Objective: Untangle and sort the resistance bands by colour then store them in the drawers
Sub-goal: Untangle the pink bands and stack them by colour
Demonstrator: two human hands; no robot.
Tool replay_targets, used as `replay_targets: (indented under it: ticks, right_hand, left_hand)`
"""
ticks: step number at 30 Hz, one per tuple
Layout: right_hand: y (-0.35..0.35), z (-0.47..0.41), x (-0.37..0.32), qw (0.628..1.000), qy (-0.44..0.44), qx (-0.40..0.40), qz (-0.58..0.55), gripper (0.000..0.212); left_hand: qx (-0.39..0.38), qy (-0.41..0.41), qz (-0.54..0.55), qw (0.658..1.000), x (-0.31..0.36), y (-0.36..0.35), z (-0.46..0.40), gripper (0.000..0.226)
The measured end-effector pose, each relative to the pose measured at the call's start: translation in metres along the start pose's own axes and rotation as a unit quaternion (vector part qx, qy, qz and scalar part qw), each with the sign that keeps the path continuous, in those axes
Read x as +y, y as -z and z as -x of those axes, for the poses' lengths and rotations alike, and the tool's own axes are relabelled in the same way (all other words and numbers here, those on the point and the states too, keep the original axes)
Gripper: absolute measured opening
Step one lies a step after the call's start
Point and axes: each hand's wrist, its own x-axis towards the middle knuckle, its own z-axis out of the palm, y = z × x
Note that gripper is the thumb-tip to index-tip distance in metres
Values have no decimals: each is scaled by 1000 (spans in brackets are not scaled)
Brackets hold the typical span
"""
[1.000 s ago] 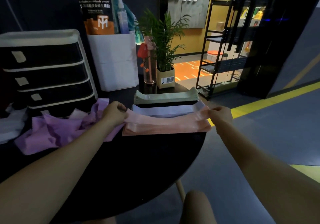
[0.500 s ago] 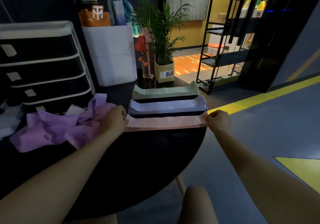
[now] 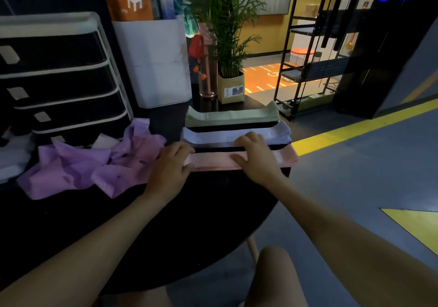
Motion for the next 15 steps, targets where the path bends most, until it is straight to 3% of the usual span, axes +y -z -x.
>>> replay_targets:
  ticks: [8,15]
  right_hand:
    - [-32,-6,-12,993,72,-84,36,62]
    - [-41,-5,-10,993,68,-77,52,52]
  left_hand:
    - [-12,42,17,999,-6,-8,10,35]
    - [13,12,-15,1000,-8,-8,11,22]
